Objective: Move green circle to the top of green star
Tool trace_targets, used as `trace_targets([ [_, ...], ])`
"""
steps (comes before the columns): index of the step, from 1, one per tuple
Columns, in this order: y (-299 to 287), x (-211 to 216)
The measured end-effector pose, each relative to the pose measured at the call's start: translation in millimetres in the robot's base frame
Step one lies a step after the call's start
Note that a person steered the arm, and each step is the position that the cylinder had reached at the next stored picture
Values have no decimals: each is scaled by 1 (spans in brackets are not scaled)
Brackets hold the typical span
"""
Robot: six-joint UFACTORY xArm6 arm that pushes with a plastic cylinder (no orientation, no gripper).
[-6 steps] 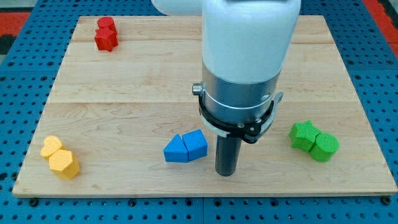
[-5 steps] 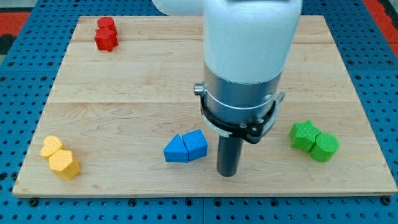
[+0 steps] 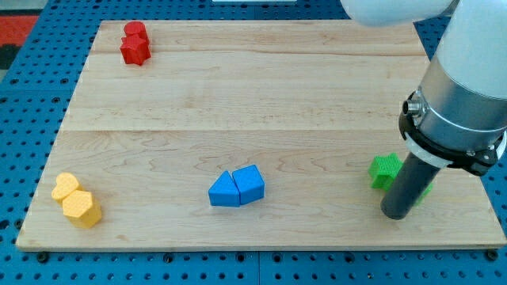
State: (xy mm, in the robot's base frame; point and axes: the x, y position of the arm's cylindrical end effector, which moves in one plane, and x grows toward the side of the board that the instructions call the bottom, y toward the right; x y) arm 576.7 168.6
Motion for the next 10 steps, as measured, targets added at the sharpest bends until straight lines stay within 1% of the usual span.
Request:
trace_targets([
  [2, 0, 1],
  [3, 10, 12],
  [4, 21, 8],
  [5, 14, -5],
  [7, 59, -9],
  [8, 63, -29],
  [9, 49, -56],
  [10, 60, -70],
])
